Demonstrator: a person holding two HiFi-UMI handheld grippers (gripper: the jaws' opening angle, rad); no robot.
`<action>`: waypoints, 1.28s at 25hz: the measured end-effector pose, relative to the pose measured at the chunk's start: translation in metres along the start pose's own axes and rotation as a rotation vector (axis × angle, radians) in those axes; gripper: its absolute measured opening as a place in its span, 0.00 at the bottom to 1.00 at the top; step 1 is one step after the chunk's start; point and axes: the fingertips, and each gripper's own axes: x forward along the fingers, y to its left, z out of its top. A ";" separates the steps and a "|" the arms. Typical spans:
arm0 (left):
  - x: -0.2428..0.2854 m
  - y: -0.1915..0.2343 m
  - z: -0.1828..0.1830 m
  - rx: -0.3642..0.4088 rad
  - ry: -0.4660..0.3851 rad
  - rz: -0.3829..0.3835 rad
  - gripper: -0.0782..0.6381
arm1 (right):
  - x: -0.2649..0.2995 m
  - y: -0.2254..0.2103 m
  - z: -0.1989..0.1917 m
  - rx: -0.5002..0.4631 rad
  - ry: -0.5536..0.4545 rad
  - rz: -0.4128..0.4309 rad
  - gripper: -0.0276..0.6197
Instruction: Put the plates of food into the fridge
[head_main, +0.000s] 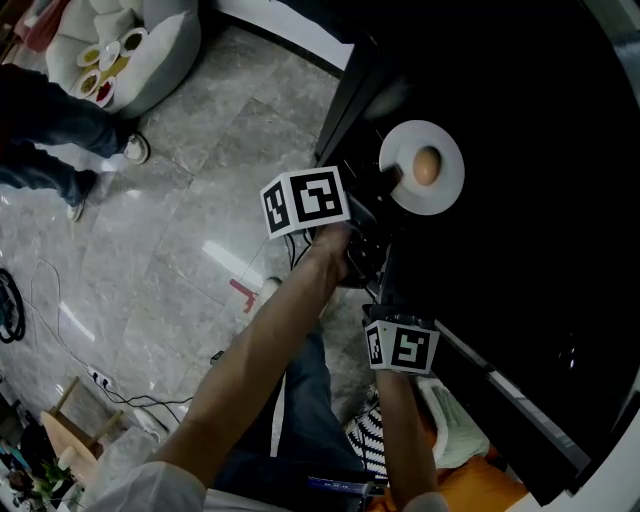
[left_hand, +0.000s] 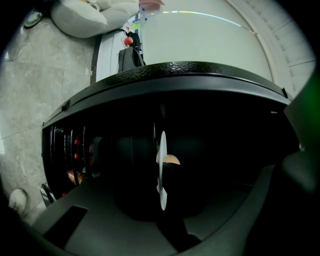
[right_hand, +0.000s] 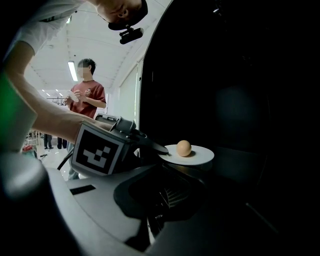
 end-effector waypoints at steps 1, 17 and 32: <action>0.000 0.000 0.000 -0.002 0.001 -0.002 0.13 | 0.001 -0.001 0.000 0.002 -0.003 -0.003 0.06; 0.013 -0.004 -0.006 -0.011 0.060 -0.033 0.13 | 0.026 -0.009 0.007 0.054 -0.043 -0.022 0.05; 0.012 -0.007 -0.008 0.005 0.129 -0.060 0.13 | 0.049 -0.001 0.010 0.053 -0.048 0.021 0.06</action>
